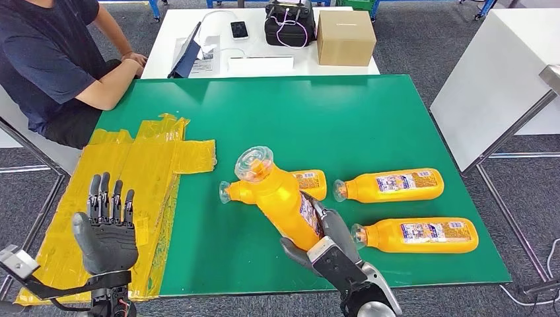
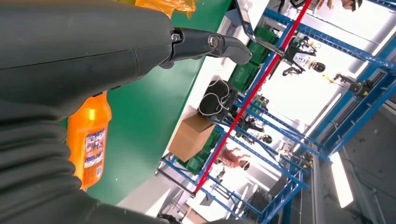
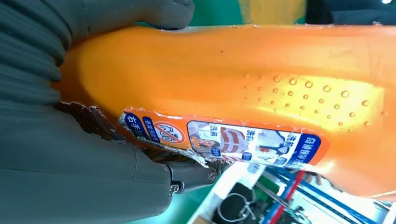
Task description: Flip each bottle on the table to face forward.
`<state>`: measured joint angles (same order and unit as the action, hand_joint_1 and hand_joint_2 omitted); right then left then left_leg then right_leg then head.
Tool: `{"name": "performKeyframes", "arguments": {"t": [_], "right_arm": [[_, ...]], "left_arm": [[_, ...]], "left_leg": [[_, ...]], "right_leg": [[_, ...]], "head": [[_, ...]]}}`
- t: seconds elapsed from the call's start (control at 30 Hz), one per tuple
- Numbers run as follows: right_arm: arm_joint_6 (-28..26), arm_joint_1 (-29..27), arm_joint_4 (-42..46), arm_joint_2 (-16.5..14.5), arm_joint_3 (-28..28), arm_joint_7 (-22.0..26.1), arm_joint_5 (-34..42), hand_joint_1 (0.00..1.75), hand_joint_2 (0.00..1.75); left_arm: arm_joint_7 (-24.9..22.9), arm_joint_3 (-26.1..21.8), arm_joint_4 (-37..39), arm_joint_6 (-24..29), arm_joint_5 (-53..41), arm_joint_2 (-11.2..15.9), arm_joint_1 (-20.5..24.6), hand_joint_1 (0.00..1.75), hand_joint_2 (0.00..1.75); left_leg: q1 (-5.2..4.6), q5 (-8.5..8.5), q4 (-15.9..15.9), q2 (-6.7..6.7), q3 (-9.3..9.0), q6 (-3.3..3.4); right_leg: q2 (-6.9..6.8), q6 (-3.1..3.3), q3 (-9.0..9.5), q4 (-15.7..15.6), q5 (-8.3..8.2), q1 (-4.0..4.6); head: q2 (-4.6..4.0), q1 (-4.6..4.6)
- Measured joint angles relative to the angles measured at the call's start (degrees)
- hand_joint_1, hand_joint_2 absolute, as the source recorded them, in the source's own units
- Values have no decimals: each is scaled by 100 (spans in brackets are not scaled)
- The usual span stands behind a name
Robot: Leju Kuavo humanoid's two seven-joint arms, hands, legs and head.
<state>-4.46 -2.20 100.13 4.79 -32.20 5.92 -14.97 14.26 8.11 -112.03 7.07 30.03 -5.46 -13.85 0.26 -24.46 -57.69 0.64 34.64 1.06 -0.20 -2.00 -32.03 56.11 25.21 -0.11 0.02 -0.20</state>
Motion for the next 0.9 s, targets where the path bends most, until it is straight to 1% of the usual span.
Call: {"name": "performKeyframes", "arguments": {"t": [0.13,0.3,0.43,0.73,0.83,0.9], "right_arm": [[-9,-42,144,-59,113,60,33,175,175],[-10,111,64,-138,195,-117,57,175,175],[-9,246,-50,-190,208,-161,59,175,175],[-9,336,-188,-237,227,-179,41,175,175],[-31,455,-295,-267,213,-234,-177,175,175],[-77,578,-413,-303,156,-266,-491,175,175]], "left_arm": [[-236,111,3,-434,215,25,18,0,175],[-359,416,40,-856,306,63,139,0,175],[-390,602,64,-908,296,69,229,0,175],[-416,725,102,-927,293,93,304,0,175],[-475,778,145,-957,283,101,350,0,175],[-516,835,173,-974,274,104,393,0,175]], "left_leg": [[-2,0,0,1,1,1],[-3,0,0,0,1,1],[-2,0,0,0,0,1],[-2,-1,0,0,7,1],[-2,0,0,0,8,1],[-2,1,0,0,7,2]], "right_leg": [[0,-1,0,0,0,-3],[0,-1,0,0,-1,-3],[0,-1,0,1,-1,-1],[0,-1,-5,0,1,-1],[0,-1,-5,0,0,-1],[0,-1,-5,1,-1,-1]], "head": [[0,0],[0,-1],[0,-1],[0,-1],[0,-1],[0,-1]]}}
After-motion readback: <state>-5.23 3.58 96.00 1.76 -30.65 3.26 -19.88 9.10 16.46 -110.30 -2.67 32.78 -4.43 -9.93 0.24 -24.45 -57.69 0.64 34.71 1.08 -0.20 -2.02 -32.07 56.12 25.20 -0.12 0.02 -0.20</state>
